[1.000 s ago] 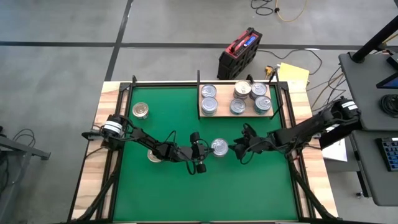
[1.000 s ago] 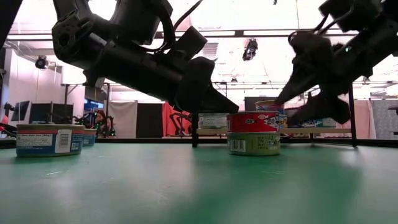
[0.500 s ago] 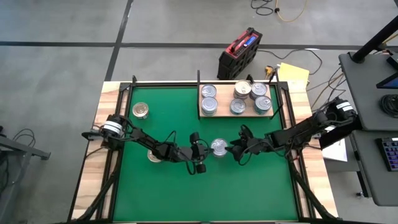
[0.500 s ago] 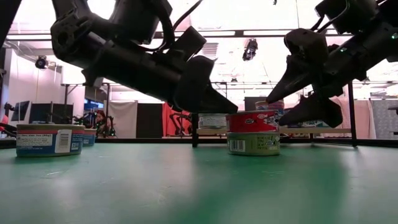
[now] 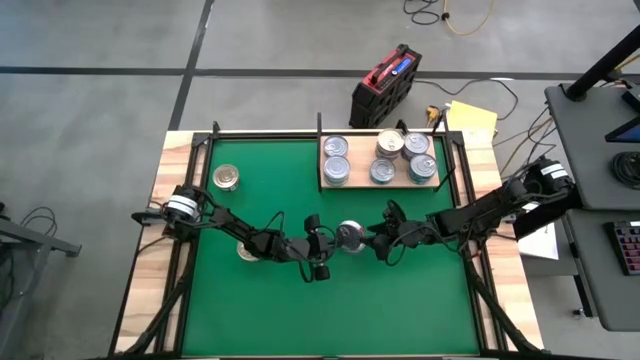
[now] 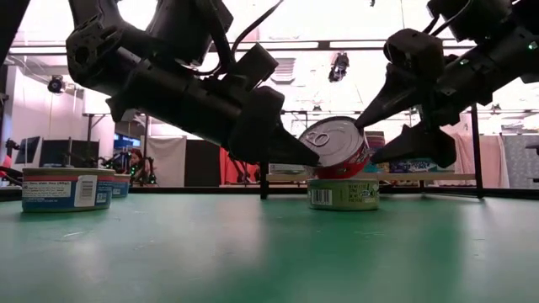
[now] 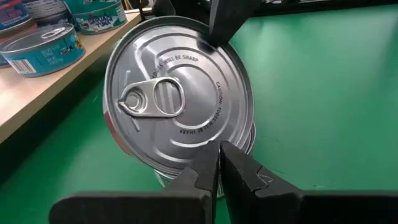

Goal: Stack canned seafood by type on shelf
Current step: Stack the red tuna can on top of the red tuna can on the shelf

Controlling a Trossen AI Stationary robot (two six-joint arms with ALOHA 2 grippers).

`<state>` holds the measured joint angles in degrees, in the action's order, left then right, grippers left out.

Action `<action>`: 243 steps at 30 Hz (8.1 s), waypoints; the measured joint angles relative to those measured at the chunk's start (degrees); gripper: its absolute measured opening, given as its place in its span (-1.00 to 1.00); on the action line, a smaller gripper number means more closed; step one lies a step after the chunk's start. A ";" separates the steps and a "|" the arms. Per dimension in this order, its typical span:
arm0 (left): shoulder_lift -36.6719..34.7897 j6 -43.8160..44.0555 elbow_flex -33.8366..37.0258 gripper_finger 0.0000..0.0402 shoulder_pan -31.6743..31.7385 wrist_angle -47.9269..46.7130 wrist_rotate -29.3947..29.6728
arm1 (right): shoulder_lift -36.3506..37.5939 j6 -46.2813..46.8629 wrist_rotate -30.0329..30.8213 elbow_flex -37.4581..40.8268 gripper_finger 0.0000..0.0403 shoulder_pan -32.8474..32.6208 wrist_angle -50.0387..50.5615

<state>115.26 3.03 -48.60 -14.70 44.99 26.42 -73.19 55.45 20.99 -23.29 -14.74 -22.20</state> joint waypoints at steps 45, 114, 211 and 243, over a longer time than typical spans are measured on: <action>-0.37 -0.35 -0.09 -1.00 -0.59 0.73 0.06 | -7.90 -12.24 -0.07 -8.44 -0.32 0.13 -0.50; -23.90 -23.81 -26.73 0.14 30.62 -54.00 -56.33 | 15.63 -59.13 -11.96 -7.74 -0.32 15.52 -2.31; 2.12 -36.70 -76.93 -0.40 36.76 -106.05 -58.63 | 15.60 -65.48 0.00 -9.16 0.52 15.87 -3.29; -2.64 -27.61 -70.70 0.47 31.64 -98.56 -50.58 | 13.92 -59.73 2.71 -13.10 -0.33 15.90 2.22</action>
<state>112.62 -24.58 -119.30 16.94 -53.57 -24.16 -59.27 -4.28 23.71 -36.39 1.16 -19.97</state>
